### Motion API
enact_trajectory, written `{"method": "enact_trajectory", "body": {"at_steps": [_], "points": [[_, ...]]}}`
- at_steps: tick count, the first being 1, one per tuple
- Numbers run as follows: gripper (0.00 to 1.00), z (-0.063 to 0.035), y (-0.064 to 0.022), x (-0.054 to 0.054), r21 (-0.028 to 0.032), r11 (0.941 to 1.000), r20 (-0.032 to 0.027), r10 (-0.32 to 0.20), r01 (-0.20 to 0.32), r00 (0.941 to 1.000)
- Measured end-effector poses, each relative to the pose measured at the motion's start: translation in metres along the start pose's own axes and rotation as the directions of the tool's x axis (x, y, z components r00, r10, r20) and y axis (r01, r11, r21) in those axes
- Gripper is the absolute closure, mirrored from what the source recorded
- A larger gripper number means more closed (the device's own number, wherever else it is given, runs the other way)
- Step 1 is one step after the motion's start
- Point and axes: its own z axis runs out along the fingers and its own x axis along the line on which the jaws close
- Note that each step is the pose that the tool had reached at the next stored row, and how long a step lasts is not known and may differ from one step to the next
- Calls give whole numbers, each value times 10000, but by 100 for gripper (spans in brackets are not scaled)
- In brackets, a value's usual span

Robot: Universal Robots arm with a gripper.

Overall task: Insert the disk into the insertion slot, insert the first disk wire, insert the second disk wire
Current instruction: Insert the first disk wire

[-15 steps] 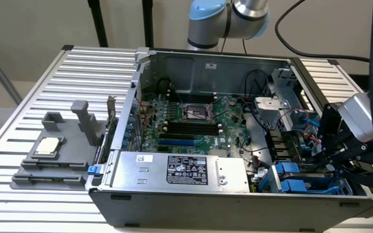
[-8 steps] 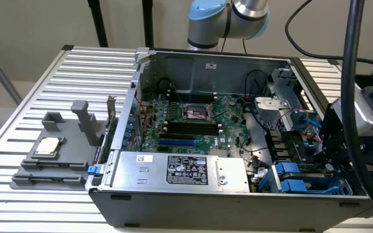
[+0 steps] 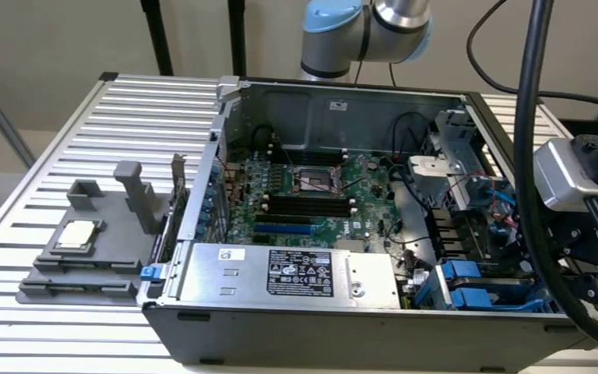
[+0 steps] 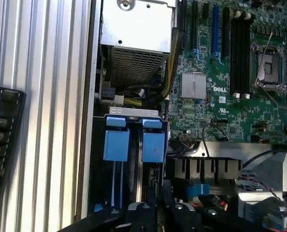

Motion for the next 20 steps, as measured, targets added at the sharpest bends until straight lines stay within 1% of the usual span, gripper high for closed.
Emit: {"method": "enact_trajectory", "body": {"at_steps": [1,2,3,5,6,7,8,9,13,15,20], "points": [[84,5,0,-21,1,10000,-41,3,-3,10000],[84,9,0,-41,3,10000,-95,6,-6,10000],[84,11,-1,-55,11,10000,-185,10,-10,9998],[84,16,-3,-77,33,10000,-405,18,-17,9992],[84,18,-3,-84,41,10000,-498,25,-23,9988],[84,20,-4,-92,45,10000,-562,36,-33,9984],[84,22,-4,-98,48,10000,-595,52,-49,9982],[84,25,-3,-103,53,10000,-605,77,-74,9981],[84,28,-4,-111,86,9997,-619,251,-246,9978],[84,27,-4,-114,101,9994,-653,331,-325,9973],[84,29,-4,-114,109,9993,-690,368,-361,9969]]}}
